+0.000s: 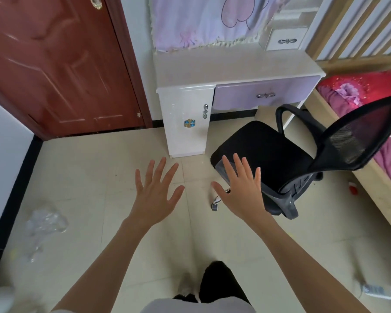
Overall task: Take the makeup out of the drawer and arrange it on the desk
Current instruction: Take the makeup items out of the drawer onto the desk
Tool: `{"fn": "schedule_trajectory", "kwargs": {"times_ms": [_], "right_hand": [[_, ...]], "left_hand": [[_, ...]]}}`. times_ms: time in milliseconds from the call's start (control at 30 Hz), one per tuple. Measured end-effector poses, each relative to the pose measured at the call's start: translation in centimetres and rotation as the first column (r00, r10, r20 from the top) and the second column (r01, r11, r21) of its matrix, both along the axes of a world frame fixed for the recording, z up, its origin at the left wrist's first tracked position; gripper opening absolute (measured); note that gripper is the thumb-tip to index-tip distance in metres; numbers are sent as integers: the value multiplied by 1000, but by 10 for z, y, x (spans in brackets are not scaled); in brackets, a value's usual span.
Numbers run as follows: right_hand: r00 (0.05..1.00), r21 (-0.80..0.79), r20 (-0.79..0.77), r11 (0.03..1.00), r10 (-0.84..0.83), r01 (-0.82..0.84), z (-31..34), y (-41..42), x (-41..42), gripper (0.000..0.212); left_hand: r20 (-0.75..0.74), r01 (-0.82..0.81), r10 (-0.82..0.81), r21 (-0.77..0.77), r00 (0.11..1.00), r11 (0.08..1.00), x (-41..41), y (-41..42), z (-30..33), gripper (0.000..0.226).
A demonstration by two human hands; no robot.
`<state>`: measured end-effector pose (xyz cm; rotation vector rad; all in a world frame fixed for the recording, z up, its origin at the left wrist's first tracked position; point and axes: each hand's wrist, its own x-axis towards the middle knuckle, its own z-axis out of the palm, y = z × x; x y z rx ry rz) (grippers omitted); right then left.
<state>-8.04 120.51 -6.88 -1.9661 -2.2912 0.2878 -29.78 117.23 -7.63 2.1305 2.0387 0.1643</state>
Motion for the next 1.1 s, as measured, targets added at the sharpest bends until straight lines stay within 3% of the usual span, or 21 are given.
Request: {"fn": "schedule_trajectory", "kwargs": {"times_ms": [400,767,1100], "right_hand": [[993,-27,-88,997,-75,73,-20,217,38,70],[969,-123,-123,972,-214,199,-36,359,76,69],[851,-282,-134,843,-507,458,-77,463,76,69]], "left_hand": [[8,53,-52,-63,999,997,37,223,-14,60],[-69,227,-232,-76,970,971,81,400,-26,60],[-13,510,-526,-225,851,830,95,567,-66,58]]}}
